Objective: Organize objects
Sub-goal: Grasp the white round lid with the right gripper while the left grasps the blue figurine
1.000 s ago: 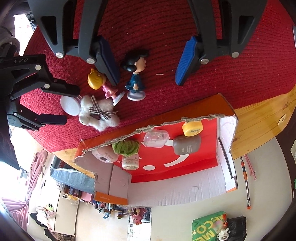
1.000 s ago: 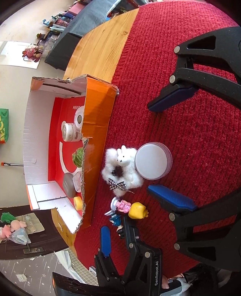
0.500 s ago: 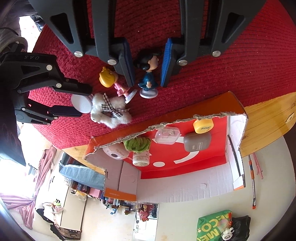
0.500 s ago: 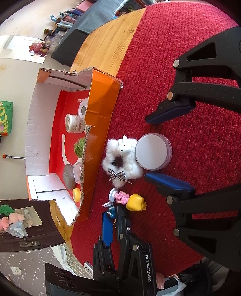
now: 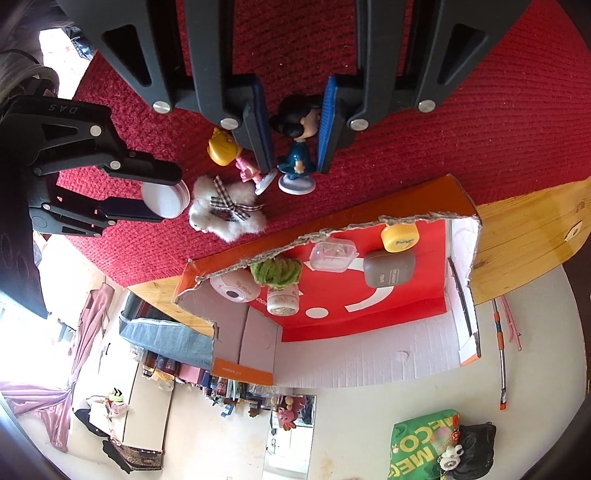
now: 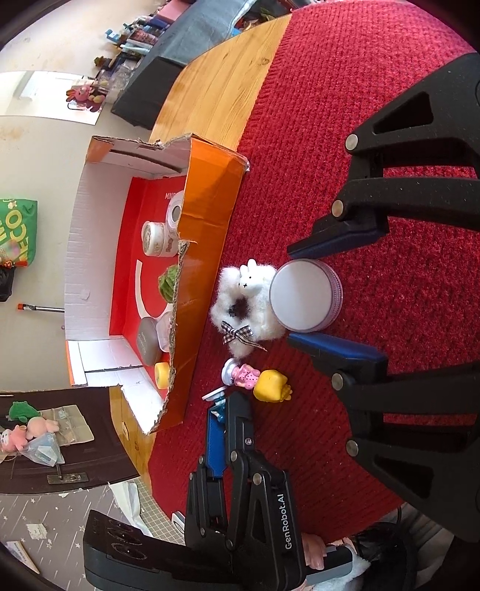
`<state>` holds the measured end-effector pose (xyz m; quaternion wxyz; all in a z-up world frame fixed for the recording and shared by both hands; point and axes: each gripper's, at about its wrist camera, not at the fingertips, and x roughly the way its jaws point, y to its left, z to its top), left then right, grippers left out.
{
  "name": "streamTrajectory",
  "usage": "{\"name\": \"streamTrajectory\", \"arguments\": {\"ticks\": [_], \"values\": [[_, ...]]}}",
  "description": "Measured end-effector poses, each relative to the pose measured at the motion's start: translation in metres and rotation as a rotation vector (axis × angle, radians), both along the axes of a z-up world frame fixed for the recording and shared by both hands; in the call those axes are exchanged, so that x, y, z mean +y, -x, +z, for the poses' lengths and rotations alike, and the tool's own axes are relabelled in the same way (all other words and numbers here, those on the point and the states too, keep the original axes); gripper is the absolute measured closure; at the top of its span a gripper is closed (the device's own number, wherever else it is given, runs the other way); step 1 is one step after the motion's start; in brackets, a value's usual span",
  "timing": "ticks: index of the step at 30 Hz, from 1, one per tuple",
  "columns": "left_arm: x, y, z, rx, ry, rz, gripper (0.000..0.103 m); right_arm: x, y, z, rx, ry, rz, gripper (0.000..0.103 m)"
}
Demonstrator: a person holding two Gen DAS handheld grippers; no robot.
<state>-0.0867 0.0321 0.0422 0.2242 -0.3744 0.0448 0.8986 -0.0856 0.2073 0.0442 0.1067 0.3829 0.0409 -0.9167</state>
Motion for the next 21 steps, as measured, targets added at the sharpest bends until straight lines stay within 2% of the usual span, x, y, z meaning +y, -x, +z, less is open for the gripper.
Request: {"name": "streamTrajectory", "arguments": {"ticks": [9,21], "values": [[-0.009,-0.009,0.016,0.029,-0.032,0.005,0.078,-0.002,-0.003,0.013,0.022,0.01,-0.001,0.064],[-0.011,-0.005,0.03,0.009,-0.098,0.014,0.078,0.0,-0.001,0.028,0.052,0.052,0.013,0.064]]}}
